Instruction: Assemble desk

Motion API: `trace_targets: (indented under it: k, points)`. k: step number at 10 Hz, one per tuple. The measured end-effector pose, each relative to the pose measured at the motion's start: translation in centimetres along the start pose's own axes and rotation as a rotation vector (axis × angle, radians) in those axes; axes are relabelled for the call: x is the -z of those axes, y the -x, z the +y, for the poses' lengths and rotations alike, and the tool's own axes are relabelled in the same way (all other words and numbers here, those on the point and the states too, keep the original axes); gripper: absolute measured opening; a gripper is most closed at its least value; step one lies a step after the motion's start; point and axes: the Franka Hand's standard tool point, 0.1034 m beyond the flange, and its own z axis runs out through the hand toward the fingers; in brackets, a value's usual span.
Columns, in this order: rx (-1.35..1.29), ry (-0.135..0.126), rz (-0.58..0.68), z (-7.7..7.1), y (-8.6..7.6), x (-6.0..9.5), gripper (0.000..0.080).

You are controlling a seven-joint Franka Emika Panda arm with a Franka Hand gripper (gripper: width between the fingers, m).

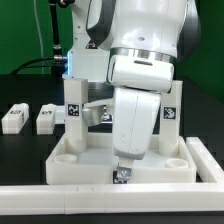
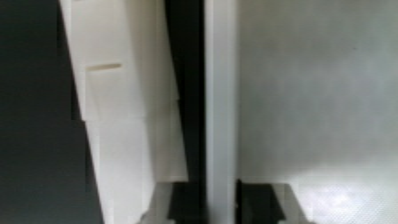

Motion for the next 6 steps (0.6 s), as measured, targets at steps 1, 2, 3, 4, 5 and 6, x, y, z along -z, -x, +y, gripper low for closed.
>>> trace_targets:
  k: [1, 2, 3, 4, 5, 6]
  points:
    - [0.001, 0.0, 0.0, 0.0, 0.0, 0.0, 0.0077]
    - [0.015, 0.007, 0.002, 0.3, -0.6, 0.2, 0.0077]
    - [0.036, 0.018, 0.007, 0.6, -1.3, 0.3, 0.0077]
    - [0.062, 0.025, 0.008, 0.8, -1.7, 0.0, 0.0078]
    - [0.068, 0.029, 0.007, 1.1, -2.0, 0.0, 0.0078]
    - [0.071, 0.022, 0.003, 1.2, -2.2, 0.0, 0.0078]
